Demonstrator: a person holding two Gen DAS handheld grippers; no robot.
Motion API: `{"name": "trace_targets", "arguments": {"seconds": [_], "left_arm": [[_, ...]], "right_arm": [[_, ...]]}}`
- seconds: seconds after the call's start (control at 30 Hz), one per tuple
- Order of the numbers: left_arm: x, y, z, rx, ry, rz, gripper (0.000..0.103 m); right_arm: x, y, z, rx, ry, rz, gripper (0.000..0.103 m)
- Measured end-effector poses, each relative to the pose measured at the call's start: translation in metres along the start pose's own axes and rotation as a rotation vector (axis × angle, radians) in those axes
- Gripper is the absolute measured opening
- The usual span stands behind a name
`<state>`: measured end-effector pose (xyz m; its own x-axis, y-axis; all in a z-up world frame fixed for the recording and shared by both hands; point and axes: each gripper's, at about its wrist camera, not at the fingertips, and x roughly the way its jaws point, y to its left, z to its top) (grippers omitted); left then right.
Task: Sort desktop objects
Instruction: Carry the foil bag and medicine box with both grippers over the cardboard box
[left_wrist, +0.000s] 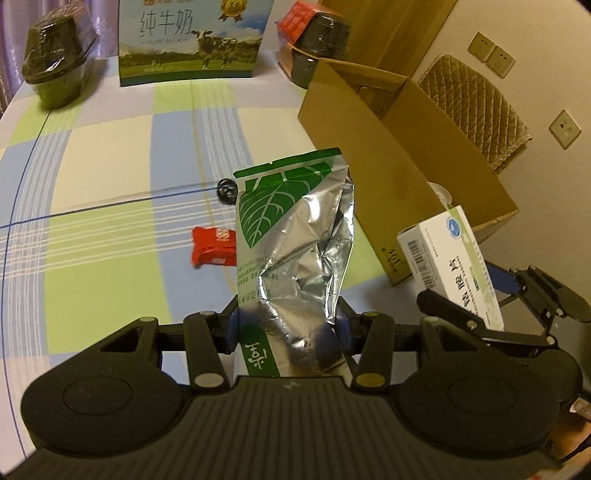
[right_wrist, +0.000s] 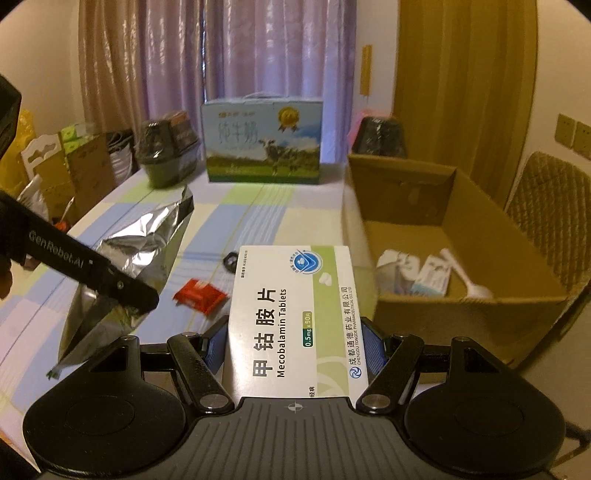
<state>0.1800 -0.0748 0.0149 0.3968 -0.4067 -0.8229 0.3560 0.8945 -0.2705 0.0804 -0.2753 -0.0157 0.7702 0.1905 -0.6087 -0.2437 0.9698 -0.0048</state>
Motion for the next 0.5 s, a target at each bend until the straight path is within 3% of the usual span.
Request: {"name": "trace_targets", "arguments": {"seconds": [0.5], "left_arm": [[0.01,-0.035,0.015,0.005,-0.025,-0.022,0.044]], "right_arm": [[-0.008,-0.03,0.016,-0.006,-0.048,-0.039,0.068]]}}
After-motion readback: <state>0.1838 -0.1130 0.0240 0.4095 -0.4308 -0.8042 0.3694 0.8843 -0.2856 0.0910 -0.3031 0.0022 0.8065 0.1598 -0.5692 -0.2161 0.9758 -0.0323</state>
